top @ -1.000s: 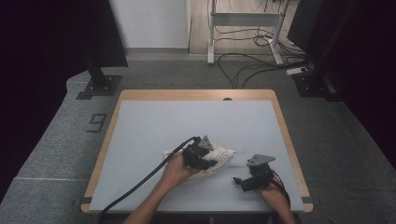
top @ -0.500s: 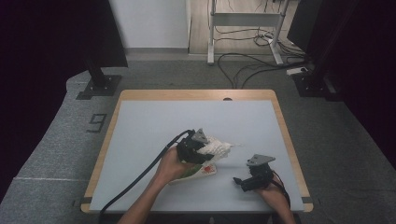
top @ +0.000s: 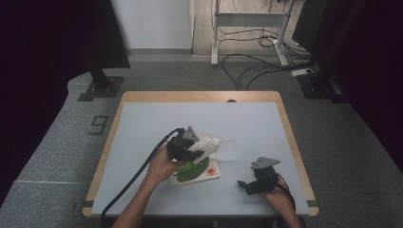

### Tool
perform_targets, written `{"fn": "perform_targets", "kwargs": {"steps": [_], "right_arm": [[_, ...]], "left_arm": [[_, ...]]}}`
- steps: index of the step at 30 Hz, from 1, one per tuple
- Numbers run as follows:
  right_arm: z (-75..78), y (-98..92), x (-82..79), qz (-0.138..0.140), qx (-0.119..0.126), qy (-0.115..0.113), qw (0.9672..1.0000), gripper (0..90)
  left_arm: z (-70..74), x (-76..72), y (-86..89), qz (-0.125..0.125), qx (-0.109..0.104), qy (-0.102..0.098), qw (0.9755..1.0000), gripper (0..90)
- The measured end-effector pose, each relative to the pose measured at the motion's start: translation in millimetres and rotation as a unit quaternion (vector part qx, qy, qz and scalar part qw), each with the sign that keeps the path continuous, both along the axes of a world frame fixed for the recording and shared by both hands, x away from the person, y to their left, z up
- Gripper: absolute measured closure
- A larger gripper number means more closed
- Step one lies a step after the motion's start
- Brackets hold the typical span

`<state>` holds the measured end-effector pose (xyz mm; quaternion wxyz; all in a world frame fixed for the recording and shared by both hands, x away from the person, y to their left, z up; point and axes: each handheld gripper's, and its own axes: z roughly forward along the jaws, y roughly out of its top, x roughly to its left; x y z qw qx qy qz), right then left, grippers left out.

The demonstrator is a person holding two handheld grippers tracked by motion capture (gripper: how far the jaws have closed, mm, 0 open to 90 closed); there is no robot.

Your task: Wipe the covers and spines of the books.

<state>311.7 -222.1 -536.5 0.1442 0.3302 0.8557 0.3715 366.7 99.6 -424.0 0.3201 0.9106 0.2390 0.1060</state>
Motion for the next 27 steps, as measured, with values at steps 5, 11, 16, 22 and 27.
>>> {"fn": "perform_targets", "kwargs": {"steps": [5, 11, 16, 22, 27], "right_arm": [[0.0, 0.0, 0.0, 0.000, 0.000, 0.000, 1.0000, 2.9], [0.0, 0.0, 0.0, 0.000, 0.000, 0.000, 1.0000, 2.9], [0.0, 0.0, 0.0, 0.000, 0.000, 0.000, 1.0000, 2.9], [0.0, 0.0, 0.0, 0.000, 0.000, 0.000, 1.0000, 2.8], [0.0, 0.0, 0.0, 0.000, 0.000, 0.000, 1.0000, 2.9]], "left_arm": [[-1.1, 4.6, 20.2, 0.025, -0.002, 0.001, 0.9997, 62.9], [2.5, 8.9, 45.7, 0.053, -0.011, -0.001, 0.9985, 62.8], [4.2, 10.7, 66.2, 0.080, -0.015, -0.002, 0.9967, 62.8], [4.8, 13.9, 91.3, 0.105, -0.014, -0.002, 0.9944, 62.9], [3.5, 16.1, 113.1, 0.128, -0.015, -0.001, 0.9916, 62.6]]}}
